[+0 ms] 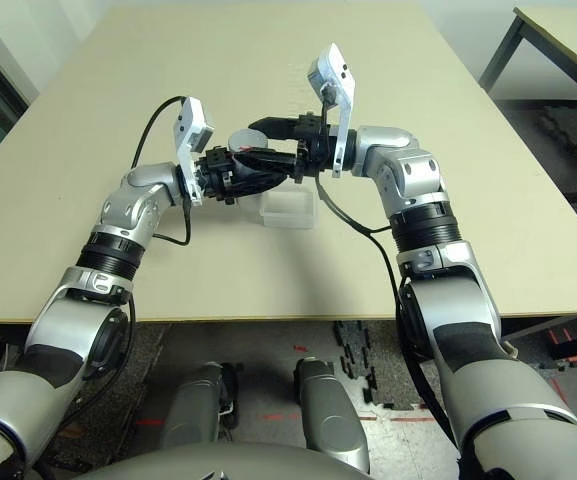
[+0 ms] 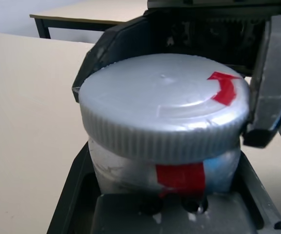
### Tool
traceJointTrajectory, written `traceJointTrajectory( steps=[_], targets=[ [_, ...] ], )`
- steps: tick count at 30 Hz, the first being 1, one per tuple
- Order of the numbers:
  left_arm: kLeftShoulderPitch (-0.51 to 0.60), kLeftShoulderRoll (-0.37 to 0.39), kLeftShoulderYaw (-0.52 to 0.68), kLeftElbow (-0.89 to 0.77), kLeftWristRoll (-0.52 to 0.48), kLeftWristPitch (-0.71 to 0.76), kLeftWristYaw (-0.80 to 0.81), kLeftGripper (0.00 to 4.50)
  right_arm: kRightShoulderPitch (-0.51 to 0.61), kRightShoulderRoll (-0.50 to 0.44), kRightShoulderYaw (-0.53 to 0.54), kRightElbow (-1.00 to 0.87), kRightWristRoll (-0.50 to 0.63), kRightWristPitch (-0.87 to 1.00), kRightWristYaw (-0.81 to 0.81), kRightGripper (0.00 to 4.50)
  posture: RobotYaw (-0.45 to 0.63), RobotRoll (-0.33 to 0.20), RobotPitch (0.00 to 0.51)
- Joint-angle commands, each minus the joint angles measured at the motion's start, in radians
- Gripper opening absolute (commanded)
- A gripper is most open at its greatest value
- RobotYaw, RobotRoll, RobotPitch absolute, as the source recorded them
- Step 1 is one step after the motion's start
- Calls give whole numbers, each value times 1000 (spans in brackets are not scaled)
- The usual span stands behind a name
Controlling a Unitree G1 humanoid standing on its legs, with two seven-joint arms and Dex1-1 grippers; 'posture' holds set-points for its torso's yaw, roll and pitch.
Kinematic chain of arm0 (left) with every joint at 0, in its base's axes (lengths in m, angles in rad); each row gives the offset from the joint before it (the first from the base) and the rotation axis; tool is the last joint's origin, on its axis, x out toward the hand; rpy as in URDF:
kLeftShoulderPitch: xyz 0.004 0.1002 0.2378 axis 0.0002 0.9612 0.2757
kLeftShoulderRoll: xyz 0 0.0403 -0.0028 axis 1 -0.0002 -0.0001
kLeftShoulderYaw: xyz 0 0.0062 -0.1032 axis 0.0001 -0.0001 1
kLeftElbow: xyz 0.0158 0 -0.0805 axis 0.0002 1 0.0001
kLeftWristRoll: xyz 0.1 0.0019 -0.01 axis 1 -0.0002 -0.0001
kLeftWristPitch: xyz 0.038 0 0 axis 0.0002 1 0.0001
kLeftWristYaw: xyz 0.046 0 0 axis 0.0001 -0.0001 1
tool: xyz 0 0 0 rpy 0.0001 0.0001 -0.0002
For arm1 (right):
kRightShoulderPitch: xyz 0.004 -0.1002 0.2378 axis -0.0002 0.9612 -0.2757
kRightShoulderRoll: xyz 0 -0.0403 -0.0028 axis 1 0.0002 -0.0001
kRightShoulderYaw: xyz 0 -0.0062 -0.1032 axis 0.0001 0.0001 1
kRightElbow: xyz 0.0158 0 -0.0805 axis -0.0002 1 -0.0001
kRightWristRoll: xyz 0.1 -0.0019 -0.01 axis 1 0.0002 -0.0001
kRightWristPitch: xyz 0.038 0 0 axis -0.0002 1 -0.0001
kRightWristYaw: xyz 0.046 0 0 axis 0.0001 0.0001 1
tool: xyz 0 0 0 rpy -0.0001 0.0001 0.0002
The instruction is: Pour the medicine from the bottle into the box.
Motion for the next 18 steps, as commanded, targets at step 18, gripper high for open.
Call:
traceJointTrajectory(
  steps=[18],
  targets=[
    [16, 3, -13, -39, 8, 39, -35, 2651, -109, 16, 84, 160, 70, -238, 428, 2577, -156, 0, 123]
  ],
)
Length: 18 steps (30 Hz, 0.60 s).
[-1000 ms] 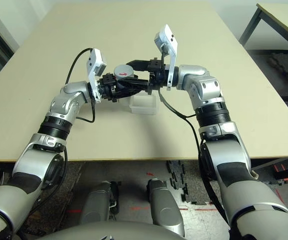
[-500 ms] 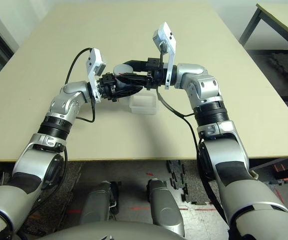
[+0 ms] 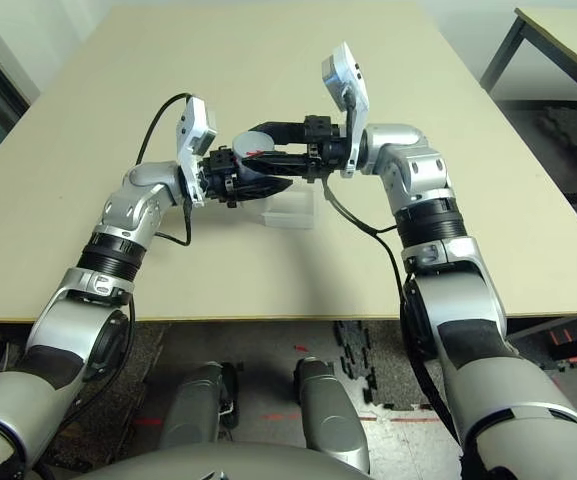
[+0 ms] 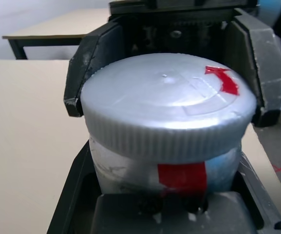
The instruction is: Pour the medicine from the bottle into the box.
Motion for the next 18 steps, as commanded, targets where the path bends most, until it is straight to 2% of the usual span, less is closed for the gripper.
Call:
traceJointTrajectory(
  steps=[1, 8, 14, 18],
  targets=[
    [10, 6, 7, 35, 12, 42, 36, 2651, -46, 40, 94, 3, 73, -68, 126, 2577, -154, 0, 123],
    [22, 13, 7, 12, 12, 53, 37, 2651, -107, 63, 158, 129, 77, -176, 126, 2577, -138, 0, 130],
    [31, 18, 13, -5, 13, 66, 42, 2651, -175, 95, 40, 287, 20, -197, 122, 4499, -134, 0, 128],
    [32, 20, 15, -5, 14, 67, 45, 2651, -149, 75, 24, 279, 5, -193, 126, 4500, -141, 0, 125]
  ],
)
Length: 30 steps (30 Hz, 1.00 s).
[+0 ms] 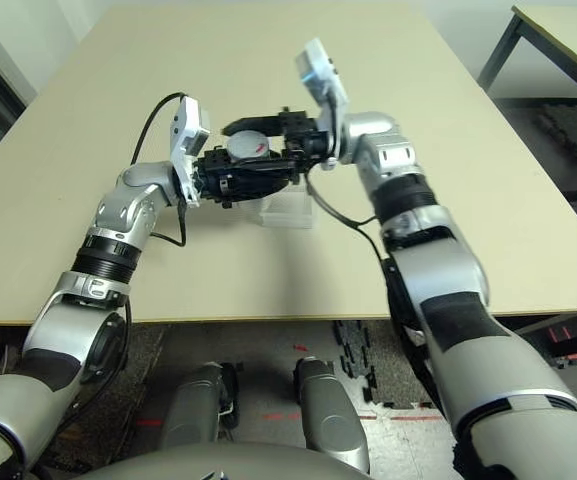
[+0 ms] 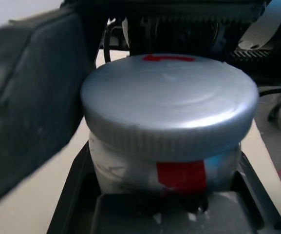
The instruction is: Pour the medicine from the bottle into the box.
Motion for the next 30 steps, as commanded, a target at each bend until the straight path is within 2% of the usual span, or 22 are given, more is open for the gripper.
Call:
traceJointTrajectory(
  steps=[1, 13, 30],
  targets=[
    [11, 11, 1, 14, 13, 17, 23, 2651, 6, -21, -31, -17, -7, -6, 33, 4500, -143, 0, 124],
    [-14, -5, -4, 54, 17, -5, 23, 2651, 60, -61, -78, -86, -47, 34, -38, 4500, -176, 0, 109],
    [-28, -24, -14, 70, 17, -20, 18, 2651, 96, -26, -72, -128, -92, 29, -164, 4500, -182, 0, 105]
  ],
)
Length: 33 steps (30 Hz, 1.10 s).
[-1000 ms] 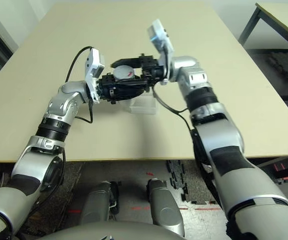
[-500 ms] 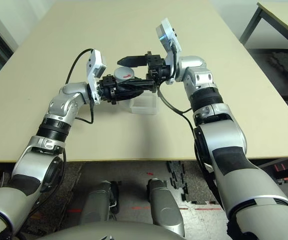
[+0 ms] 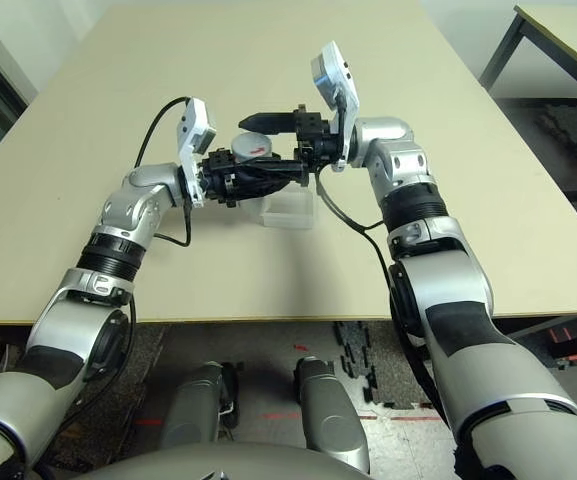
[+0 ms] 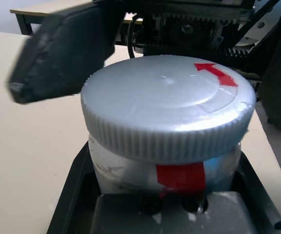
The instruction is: Pour the medicine from the bottle into the box.
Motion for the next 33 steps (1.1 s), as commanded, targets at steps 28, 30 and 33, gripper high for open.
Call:
traceJointTrajectory(
  steps=[28, 30, 33],
  targets=[
    [8, -8, -8, -14, 3, -9, 0, 2651, 19, -140, -55, 31, -20, 88, -74, 4500, -182, 0, 111],
    [9, -9, -8, -15, 3, -8, 0, 2651, 28, -160, -59, 25, -15, 96, -63, 4500, -183, 0, 112],
    [10, -10, -6, -13, 4, -9, -2, 2651, 42, -185, -67, 8, -9, 111, -42, 4500, -183, 0, 112]
  ],
)
